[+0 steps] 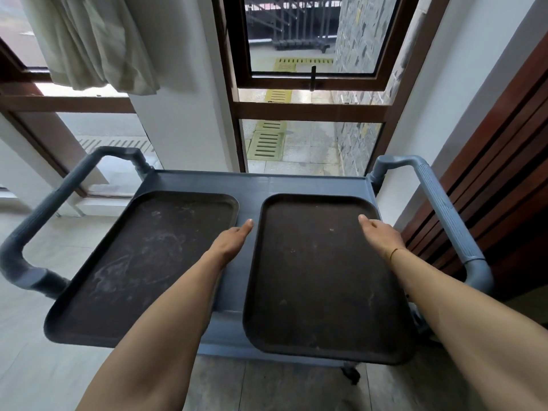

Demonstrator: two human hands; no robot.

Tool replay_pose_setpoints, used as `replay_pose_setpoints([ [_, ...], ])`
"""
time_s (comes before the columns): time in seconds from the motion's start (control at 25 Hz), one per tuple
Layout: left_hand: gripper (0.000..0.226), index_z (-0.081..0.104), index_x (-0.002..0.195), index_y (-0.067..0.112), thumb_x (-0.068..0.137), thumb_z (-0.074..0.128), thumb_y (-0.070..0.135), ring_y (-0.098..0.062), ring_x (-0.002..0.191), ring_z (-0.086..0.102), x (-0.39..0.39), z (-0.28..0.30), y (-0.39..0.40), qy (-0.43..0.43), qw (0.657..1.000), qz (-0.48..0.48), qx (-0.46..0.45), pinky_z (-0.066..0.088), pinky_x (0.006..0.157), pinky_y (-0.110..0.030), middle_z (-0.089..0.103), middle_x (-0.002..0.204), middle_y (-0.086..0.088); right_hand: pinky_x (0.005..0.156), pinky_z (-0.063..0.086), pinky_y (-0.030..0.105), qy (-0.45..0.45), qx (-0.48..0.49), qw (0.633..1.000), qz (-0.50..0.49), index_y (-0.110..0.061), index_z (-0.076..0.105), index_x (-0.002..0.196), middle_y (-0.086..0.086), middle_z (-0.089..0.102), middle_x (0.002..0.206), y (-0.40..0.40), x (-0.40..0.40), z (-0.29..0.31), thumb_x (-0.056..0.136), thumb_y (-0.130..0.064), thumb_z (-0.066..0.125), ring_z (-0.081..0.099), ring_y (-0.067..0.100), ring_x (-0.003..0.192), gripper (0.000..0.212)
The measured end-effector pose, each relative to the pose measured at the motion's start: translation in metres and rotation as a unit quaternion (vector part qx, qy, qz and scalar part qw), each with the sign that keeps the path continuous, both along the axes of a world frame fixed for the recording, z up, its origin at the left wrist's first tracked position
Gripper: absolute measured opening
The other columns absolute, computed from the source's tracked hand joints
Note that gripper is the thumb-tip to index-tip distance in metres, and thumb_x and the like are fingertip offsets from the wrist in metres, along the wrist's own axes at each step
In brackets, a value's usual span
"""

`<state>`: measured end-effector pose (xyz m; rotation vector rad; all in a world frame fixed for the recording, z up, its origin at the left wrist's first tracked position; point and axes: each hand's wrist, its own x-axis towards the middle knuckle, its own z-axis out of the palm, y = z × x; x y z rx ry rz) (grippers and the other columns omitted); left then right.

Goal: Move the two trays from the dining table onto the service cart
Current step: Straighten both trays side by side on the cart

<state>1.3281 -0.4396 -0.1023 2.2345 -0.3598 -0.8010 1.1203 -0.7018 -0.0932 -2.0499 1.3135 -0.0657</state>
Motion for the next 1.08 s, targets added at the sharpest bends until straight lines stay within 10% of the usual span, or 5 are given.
replay_pose_setpoints([
  [0.48,0.084,0.032,0.152,0.028,0.085,0.030,0.079,-0.020,0.147,0.022,0.002,0.034,0.134,-0.279,0.956,0.013,0.090,0.022,0.117,-0.049,0.028,0.160,-0.001,0.113,0.023,0.060,0.000,-0.134,0.965,0.226,-0.032,0.033,0.151,0.005,0.026,0.161,0.089,0.067,0.038,0.091,-0.072,0.029,0.017,0.030,0.148,0.071],
  [1.08,0.089,0.017,0.156,0.030,0.083,0.022,0.082,-0.022,0.152,0.003,-0.127,0.061,0.267,-0.297,0.899,0.221,0.232,0.004,0.119,-0.055,0.012,0.165,0.001,0.115,0.009,0.058,-0.035,-0.167,0.855,0.489,-0.040,0.022,0.153,-0.001,0.009,0.166,0.194,0.095,0.053,0.087,-0.078,0.025,-0.004,0.026,0.151,0.076],
])
